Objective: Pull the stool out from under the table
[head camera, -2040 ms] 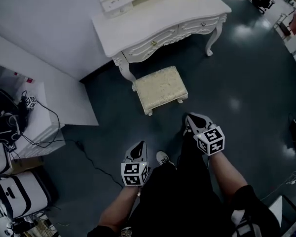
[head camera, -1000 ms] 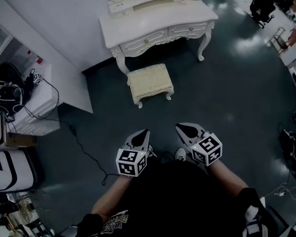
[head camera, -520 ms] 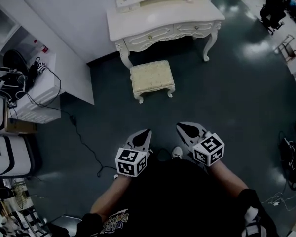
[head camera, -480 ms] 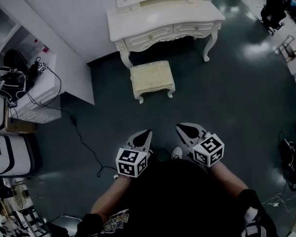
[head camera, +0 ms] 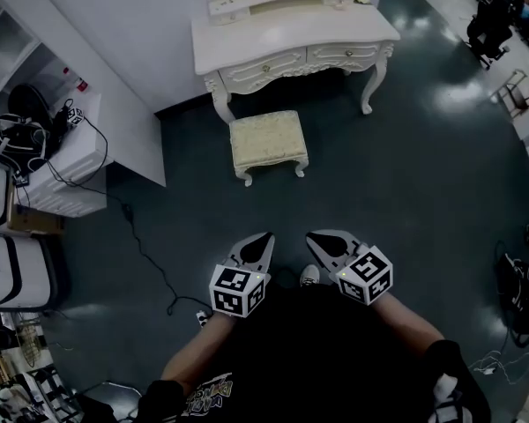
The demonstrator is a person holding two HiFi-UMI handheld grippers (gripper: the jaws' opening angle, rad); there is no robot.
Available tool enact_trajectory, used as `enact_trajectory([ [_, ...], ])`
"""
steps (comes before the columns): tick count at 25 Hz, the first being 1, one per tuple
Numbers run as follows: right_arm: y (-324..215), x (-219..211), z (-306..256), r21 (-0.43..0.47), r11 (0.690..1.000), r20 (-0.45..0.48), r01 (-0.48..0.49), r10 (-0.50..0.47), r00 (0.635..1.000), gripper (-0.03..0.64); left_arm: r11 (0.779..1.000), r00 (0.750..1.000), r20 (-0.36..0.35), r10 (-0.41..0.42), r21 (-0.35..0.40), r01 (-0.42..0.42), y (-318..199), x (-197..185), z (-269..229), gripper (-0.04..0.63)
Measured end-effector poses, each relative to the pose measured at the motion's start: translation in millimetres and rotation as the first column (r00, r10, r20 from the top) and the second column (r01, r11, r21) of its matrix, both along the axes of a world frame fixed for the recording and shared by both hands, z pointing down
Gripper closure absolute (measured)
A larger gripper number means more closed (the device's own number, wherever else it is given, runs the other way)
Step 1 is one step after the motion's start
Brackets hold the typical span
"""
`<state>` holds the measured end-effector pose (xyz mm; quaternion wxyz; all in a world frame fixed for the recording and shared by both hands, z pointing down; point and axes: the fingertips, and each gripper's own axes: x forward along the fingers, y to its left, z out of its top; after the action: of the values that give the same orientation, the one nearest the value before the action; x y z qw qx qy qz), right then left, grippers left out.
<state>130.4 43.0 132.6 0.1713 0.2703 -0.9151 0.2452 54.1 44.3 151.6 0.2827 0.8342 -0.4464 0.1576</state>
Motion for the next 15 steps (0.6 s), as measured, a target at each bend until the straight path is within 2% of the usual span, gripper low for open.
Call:
enact_trajectory([
  [15, 6.8, 11.9, -2.6, 0.003, 0.999, 0.028, -0.045, 0.044, 0.999, 0.589, 0.999, 0.999, 0.029, 0.041, 0.025, -0.042, 7.1, 11.4, -5.8, 0.588],
])
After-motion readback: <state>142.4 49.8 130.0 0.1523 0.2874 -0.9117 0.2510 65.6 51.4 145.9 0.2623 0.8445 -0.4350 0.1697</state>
